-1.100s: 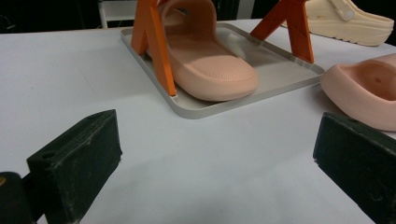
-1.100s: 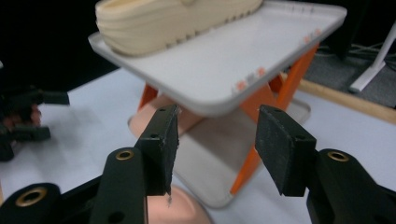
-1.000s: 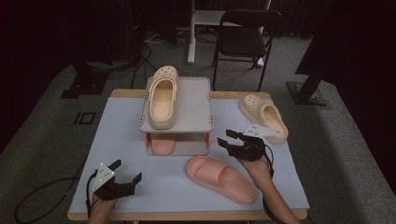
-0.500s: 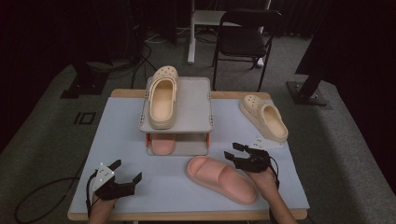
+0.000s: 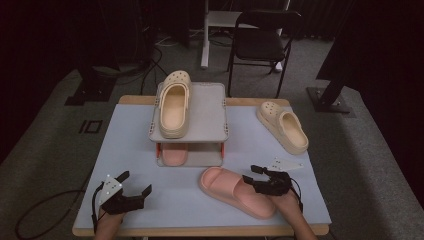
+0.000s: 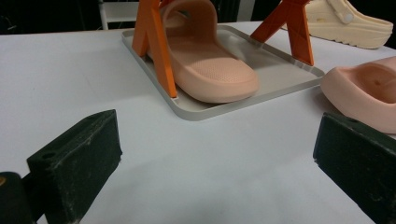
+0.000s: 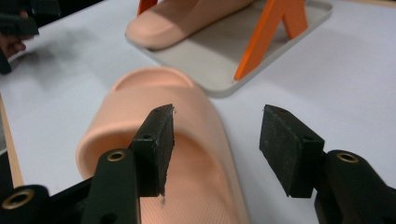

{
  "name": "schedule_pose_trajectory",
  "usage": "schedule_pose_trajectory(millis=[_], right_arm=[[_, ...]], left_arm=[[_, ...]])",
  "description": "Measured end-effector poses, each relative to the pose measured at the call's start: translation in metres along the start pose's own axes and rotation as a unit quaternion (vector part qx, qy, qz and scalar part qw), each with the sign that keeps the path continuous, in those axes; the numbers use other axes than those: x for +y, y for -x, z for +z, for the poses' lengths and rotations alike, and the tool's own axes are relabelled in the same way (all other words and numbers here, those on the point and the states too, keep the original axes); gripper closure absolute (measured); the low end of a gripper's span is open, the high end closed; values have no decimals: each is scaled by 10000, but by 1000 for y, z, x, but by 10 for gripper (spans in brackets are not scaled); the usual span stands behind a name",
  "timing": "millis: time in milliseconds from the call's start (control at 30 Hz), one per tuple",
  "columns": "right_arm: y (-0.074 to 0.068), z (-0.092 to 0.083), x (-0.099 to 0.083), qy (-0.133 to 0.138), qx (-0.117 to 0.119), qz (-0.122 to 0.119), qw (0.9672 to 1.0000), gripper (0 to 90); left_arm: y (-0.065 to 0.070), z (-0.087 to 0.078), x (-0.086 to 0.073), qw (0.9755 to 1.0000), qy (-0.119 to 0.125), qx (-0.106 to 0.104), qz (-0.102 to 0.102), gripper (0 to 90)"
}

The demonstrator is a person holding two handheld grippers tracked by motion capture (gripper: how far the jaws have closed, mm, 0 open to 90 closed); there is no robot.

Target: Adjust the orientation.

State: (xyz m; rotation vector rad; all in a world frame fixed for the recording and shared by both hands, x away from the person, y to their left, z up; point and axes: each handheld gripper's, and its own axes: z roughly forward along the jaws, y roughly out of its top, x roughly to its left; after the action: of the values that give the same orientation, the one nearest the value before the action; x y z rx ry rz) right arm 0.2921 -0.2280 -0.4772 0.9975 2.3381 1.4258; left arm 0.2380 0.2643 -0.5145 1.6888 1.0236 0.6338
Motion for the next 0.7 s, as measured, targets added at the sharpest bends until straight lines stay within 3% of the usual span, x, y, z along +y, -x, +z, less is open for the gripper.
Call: schedule_pose_trajectory(millis=[200, 367, 700], right_arm=[[0, 8, -8, -198, 61, -13, 9998, 443], [3, 9, -10, -171, 179, 47, 9997, 459], [2, 18, -11, -406, 83, -134, 9991, 501]], left_arm=[[0, 0, 0, 10000, 5, -2, -4, 10], [0, -1, 0, 10000, 3, -14, 6, 10], [0, -1, 0, 10000, -3, -13, 18, 10]])
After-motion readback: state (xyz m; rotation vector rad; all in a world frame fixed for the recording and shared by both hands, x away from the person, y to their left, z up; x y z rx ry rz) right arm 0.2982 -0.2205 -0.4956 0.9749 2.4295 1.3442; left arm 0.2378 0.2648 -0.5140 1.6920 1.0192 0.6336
